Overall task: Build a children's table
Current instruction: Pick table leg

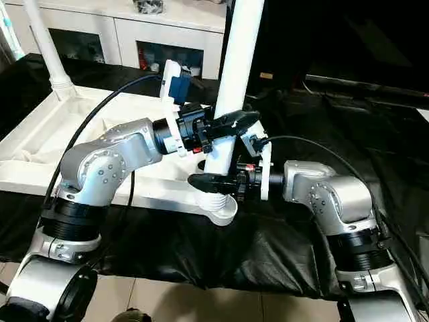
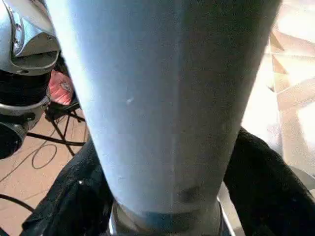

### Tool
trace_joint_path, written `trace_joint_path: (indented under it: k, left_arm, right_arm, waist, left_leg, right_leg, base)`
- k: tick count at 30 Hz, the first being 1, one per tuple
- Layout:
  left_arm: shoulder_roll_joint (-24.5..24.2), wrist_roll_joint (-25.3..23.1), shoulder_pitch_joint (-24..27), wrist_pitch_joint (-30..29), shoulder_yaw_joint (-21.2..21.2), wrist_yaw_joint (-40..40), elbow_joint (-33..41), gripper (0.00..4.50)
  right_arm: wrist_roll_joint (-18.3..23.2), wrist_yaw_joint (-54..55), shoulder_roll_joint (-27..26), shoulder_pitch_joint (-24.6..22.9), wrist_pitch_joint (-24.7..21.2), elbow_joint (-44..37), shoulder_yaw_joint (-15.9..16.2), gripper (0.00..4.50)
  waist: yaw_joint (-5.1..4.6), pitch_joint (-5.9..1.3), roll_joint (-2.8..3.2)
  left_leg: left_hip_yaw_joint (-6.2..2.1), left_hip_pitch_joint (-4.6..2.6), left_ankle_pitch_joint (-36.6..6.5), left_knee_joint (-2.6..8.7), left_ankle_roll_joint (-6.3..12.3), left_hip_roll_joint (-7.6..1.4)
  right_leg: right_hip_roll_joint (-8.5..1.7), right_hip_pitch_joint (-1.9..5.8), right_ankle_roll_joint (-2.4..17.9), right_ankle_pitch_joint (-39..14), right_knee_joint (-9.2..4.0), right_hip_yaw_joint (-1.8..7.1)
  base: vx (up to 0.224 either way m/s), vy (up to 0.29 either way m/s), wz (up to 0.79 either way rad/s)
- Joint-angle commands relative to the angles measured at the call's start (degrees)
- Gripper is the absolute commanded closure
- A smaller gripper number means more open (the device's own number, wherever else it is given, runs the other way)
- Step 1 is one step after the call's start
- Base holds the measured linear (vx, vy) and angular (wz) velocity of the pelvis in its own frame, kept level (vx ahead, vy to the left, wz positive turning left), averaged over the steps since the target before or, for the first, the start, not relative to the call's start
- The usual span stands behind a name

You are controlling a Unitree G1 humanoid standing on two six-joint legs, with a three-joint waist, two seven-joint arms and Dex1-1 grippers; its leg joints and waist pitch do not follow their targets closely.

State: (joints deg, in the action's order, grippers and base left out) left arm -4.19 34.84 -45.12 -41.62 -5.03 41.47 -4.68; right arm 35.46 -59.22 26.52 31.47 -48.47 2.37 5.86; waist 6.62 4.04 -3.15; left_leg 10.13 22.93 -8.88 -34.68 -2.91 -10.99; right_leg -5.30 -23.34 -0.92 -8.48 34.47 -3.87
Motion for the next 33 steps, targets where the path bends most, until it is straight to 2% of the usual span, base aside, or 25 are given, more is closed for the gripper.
trace_joint_path:
  k: [1,2,15,17,18,23,28,33]
  left_arm:
    - [0.15,-0.99,-0.92,-0.38,-2.14,1.03,-0.25,2.62]
    - [0.19,-1.04,-0.97,-0.29,-2.14,1.02,-0.36,2.62]
    - [0.26,-1.28,-0.56,0.0,-2.21,1.15,-0.34,2.62]
    - [0.18,-1.19,-0.51,-0.01,-2.24,1.24,-0.25,2.62]
    - [0.16,-1.2,-0.52,0.01,-2.31,1.31,-0.28,2.62]
    - [0.05,-1.17,-0.53,-0.09,-2.42,1.51,-0.23,2.62]
    - [0.03,-1.22,-0.48,-0.09,-2.62,1.69,-0.12,2.62]
    - [-0.23,-1.73,-0.6,0.38,-3.14,2.17,-0.15,2.62]
  right_arm:
    - [0.87,0.03,0.52,1.25,0.46,-0.88,-2.17,1.39]
    - [1.06,0.09,0.47,1.31,0.37,-0.88,-2.37,1.39]
    - [2.17,-0.03,0.33,1.34,-0.24,-0.97,-3.02,1.39]
    - [2.05,-0.01,0.31,1.32,-0.38,-0.96,-2.75,1.67]
    - [2.0,-0.07,0.33,1.29,-0.39,-0.92,-2.65,1.74]
    - [1.96,-0.17,0.37,1.41,-0.33,-0.69,-2.61,2.15]
    - [1.93,-0.18,0.31,1.35,-0.24,-0.63,-2.54,2.4]
    - [1.91,0.13,-0.22,0.82,0.03,-1.06,-2.42,2.44]
  waist:
    - [0.18,-4.9,0.77]
    - [0.11,-4.88,0.57]
    - [0.14,-4.86,0.54]
    - [0.14,-4.87,0.54]
    - [0.11,-4.86,0.36]
    - [0.13,-4.87,0.5]
    - [0.12,-4.86,0.62]
    - [0.11,-4.88,0.71]
  left_leg:
    - [-0.68,-1.84,-15.44,4.3,-3.14,-1.96]
    - [-0.64,-1.82,-15.55,4.29,-3.14,-1.95]
    - [-0.65,-1.85,-15.95,4.29,-3.16,-1.95]
    - [-0.66,-1.82,-15.86,4.3,-3.16,-1.95]
    - [-0.65,-1.74,-15.76,4.31,-3.13,-1.93]
    - [-0.66,-1.8,-15.73,4.31,-3.1,-1.95]
    - [-0.67,-1.83,-15.91,4.33,-3.19,-1.97]
    - [-0.67,-1.82,-16.07,4.31,-3.2,-1.92]
  right_leg:
    - [-2.89,2.8,10.86,-15.84,-3.75,1.87]
    - [-2.84,2.79,10.86,-15.74,-3.82,1.87]
    - [-2.89,2.74,10.66,-16.77,-3.91,1.84]
    - [-2.88,2.76,10.64,-16.62,-3.88,1.84]
    - [-2.89,2.81,10.59,-16.65,-3.89,1.83]
    - [-2.89,2.77,10.61,-16.69,-3.86,1.83]
    - [-2.86,2.71,10.68,-16.55,-3.87,1.84]
    - [-2.86,2.73,10.73,-16.41,-3.9,1.85]
  base:
    - [0.0,0.0,0.0]
    - [0.0,0.0,0.0]
    - [0.0,0.0,0.0]
    - [0.0,0.0,0.0]
    - [0.0,0.0,0.0]
    - [0.0,0.0,0.0]
    - [0.0,0.0,0.0]
    - [0.0,0.0,0.0]
